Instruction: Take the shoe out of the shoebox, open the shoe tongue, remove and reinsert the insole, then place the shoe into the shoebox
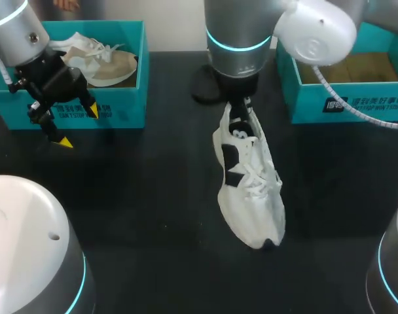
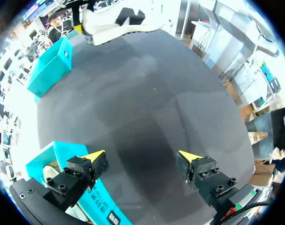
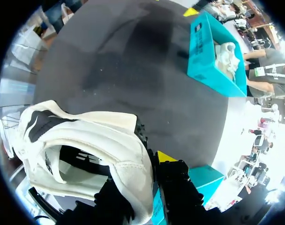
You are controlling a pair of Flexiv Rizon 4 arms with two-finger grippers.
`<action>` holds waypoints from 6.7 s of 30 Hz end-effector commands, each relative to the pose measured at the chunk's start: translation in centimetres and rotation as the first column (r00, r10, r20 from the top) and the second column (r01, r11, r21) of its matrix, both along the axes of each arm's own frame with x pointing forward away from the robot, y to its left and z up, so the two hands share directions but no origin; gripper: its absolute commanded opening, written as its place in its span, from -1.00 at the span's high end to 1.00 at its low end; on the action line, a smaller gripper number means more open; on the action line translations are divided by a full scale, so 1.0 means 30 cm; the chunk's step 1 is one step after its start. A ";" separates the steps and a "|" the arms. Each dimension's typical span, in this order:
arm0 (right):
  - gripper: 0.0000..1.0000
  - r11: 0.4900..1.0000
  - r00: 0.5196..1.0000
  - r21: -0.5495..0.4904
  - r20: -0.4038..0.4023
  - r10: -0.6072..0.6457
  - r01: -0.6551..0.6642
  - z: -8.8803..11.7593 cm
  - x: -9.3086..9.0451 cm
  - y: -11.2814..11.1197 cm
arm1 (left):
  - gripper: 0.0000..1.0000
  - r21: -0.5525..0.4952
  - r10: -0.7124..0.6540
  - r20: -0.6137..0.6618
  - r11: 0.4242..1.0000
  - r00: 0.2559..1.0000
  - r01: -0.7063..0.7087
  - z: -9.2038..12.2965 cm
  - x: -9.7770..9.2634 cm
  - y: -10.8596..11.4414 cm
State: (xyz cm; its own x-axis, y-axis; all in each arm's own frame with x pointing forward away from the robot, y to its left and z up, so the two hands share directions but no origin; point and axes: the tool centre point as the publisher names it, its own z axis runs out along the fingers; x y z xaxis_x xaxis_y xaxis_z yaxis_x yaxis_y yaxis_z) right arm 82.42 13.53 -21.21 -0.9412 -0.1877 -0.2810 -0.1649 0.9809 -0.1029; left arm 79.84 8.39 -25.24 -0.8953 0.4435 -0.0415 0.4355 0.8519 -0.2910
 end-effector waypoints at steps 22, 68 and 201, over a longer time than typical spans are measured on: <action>1.00 0.992 0.998 -0.115 0.011 -0.055 0.056 0.295 0.433 -0.420 | -1.00 0.002 0.000 0.002 1.000 1.000 0.000 0.000 -0.003 0.001; 1.00 0.967 0.984 -0.254 0.175 0.016 0.029 0.360 1.108 -1.102 | -1.00 0.002 0.000 0.002 1.000 1.000 0.000 0.000 -0.003 0.001; 1.00 -0.196 -0.195 0.109 -0.015 -0.981 0.975 -0.270 0.750 -1.649 | -1.00 0.002 0.000 0.002 1.000 1.000 0.000 0.000 -0.003 0.001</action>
State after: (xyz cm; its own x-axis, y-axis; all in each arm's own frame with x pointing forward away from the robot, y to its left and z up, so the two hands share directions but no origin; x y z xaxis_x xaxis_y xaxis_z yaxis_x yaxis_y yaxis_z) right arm 105.65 -35.97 -28.93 0.0316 0.9576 -0.2863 0.9994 -0.0352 -0.0075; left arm 79.84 8.38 -25.25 -0.8953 0.4435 -0.0415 0.4354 0.8519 -0.2910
